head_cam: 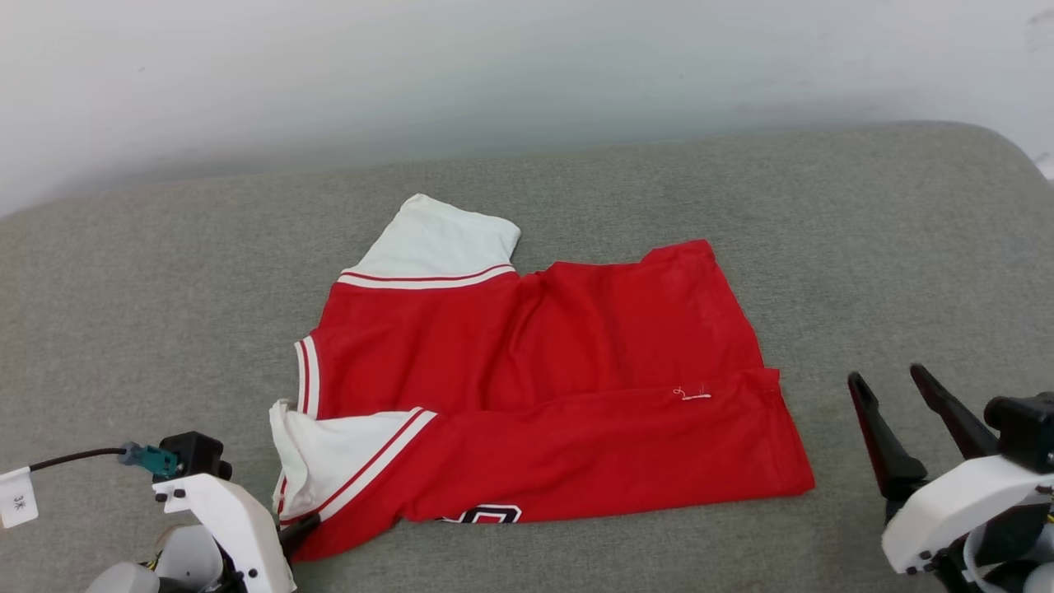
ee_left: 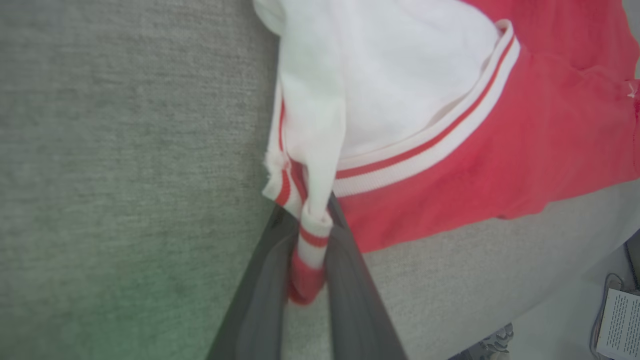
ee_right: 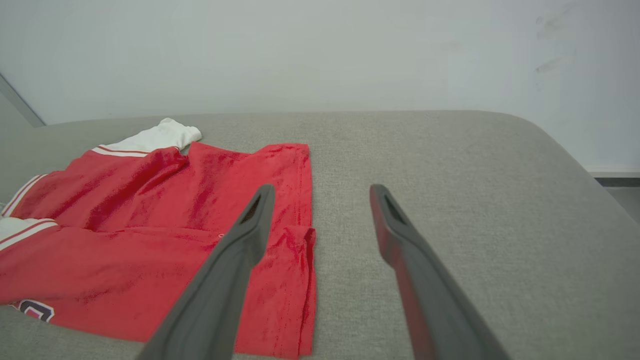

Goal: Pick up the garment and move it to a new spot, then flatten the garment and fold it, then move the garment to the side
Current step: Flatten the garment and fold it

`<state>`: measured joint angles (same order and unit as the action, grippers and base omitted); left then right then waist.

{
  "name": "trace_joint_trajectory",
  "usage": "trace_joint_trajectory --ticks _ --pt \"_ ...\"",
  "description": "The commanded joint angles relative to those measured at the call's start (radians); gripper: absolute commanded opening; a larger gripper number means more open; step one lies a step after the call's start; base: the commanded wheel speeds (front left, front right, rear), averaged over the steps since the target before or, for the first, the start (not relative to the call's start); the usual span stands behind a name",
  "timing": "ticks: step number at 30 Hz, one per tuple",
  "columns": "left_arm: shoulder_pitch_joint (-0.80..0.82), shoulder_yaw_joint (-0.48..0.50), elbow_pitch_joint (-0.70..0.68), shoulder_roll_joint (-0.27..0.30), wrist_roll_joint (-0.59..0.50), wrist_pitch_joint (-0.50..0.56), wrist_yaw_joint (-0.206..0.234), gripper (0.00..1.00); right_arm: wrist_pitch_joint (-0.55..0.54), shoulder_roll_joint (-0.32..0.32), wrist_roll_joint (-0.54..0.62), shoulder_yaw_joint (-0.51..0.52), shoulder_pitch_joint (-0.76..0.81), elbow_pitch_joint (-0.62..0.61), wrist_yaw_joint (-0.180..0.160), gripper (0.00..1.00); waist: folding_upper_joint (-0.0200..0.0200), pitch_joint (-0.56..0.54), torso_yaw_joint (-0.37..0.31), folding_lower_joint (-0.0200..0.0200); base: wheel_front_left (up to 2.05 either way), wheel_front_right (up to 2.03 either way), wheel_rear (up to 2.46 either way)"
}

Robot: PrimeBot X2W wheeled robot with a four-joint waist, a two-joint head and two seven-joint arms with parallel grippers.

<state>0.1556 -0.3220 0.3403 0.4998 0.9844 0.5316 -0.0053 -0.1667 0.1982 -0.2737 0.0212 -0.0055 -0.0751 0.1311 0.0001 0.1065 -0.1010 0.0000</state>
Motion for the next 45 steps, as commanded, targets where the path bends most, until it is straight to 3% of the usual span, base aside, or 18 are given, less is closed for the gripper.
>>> trace_joint_trajectory --ticks 1,10,11,21,22,23,24,35,45 --pt "0.002 -0.004 0.007 -0.005 -0.009 -0.005 0.004 0.0 -0.013 0.009 -0.009 0.007 -0.013 0.007 -0.001 1.0 -0.0001 -0.001 0.01 0.0 0.0 0.0 0.0" --pt "0.045 0.005 -0.164 0.035 -0.052 -0.028 0.019 0.0 -0.473 0.067 -0.125 0.026 -0.066 0.093 -0.001 1.0 -0.0001 0.061 0.079 0.0 0.0 0.0 0.0" --pt "0.052 0.0 -0.22 0.041 -0.069 -0.034 0.025 0.0 -0.571 0.064 -0.144 0.009 -0.1 0.11 -0.001 1.0 -0.0001 0.091 0.096 0.0 0.0 0.0 0.0" --pt "0.05 -0.027 -0.322 0.035 -0.101 -0.036 0.044 0.0 -0.637 0.023 -0.195 -0.075 -0.18 0.284 -0.001 1.0 -0.0001 0.154 0.126 0.0 0.0 0.0 0.0" --pt "0.046 -0.028 -0.324 0.035 -0.099 -0.034 0.045 0.0 -0.635 0.024 -0.203 -0.084 -0.184 0.295 0.0 0.42 -0.0001 0.154 0.125 0.0 0.0 0.0 0.0" --pt "0.044 -0.029 -0.326 0.034 -0.097 -0.032 0.046 0.0 -0.633 0.024 -0.214 -0.092 -0.188 0.304 0.0 0.04 -0.0001 0.154 0.125 0.0 0.0 0.0 0.0" --pt "0.041 -0.029 -0.326 0.035 -0.096 -0.031 0.047 0.0 -0.632 0.025 -0.221 -0.1 -0.191 0.313 0.0 0.0 -0.0001 0.151 0.124 0.0 0.0 0.0 0.0" --pt "-0.007 -0.04 -0.328 0.046 -0.099 -0.036 0.057 0.0 -0.567 0.095 -0.262 -0.146 -0.201 0.279 -0.001 0.0 -0.0001 0.04 0.108 0.0 0.0 0.0 0.0" --pt "-0.136 -0.041 -0.368 0.058 -0.094 -0.05 0.098 0.0 -0.548 0.119 -0.28 -0.151 -0.079 0.196 -0.001 0.0 -0.0001 -0.12 0.112 0.0 0.0 0.0 0.0"
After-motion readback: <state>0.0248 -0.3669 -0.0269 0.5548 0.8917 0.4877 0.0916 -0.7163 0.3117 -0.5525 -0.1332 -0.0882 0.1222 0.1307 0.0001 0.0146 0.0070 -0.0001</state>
